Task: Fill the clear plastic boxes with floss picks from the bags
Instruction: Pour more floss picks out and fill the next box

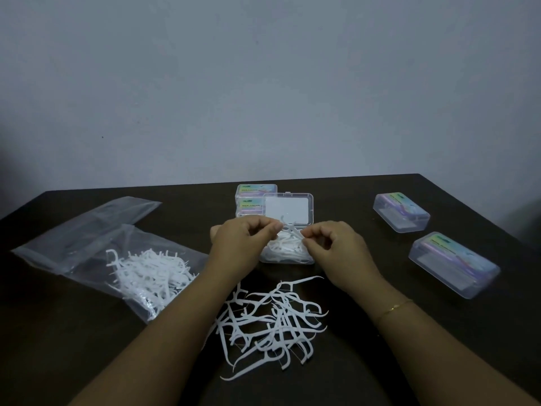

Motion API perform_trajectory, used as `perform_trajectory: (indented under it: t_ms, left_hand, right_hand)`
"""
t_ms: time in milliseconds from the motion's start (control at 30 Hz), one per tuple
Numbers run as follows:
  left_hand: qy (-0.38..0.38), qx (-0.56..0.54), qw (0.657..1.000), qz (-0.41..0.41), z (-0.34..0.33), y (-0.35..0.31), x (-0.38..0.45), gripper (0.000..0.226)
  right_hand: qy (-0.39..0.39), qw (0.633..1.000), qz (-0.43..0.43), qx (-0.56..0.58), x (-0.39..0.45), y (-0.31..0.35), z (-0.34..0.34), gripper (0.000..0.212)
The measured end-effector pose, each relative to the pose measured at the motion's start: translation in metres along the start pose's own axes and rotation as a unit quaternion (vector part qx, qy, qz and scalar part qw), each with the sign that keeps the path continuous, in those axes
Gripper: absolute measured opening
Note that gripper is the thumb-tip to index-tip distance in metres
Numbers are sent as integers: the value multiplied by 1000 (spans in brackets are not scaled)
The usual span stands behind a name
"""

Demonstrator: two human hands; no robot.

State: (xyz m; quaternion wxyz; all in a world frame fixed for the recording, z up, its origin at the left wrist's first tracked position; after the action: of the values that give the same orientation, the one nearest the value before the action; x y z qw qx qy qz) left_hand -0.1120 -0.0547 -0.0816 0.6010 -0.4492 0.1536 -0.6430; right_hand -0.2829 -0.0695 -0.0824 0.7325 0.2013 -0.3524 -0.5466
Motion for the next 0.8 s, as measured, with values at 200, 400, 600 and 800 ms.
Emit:
perform_trajectory:
  t_ms: [200, 400, 600, 800]
  left_hand:
    - [37, 190, 980, 52, 2, 15, 1, 30]
    - [-1, 229, 973, 12, 10, 5, 2, 25]
    - [39, 232, 972, -24, 4, -1, 0, 22]
    - [76, 243, 967, -12, 0, 4, 0, 29]
  right_hand:
    - [36, 995, 58, -78, 1, 4, -15, 30]
    - [11, 1000, -4, 5, 7, -10, 2, 22]
    - [27, 997, -70, 19, 1, -16, 3, 37]
    - [61, 997, -40, 18, 1, -5, -2, 50]
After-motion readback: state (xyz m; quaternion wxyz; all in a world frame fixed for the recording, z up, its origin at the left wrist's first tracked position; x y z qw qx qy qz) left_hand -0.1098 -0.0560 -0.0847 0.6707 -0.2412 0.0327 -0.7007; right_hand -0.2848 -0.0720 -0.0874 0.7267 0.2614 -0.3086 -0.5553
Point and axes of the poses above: each hand's wrist, its own x-axis towards the middle knuckle, its own z-axis out of the back of the hand, y = z × x, the point moved 9 cm from there along x, towards the middle knuckle, and after that the axes turned 4 degrees about -z, right-handed, at the moved point
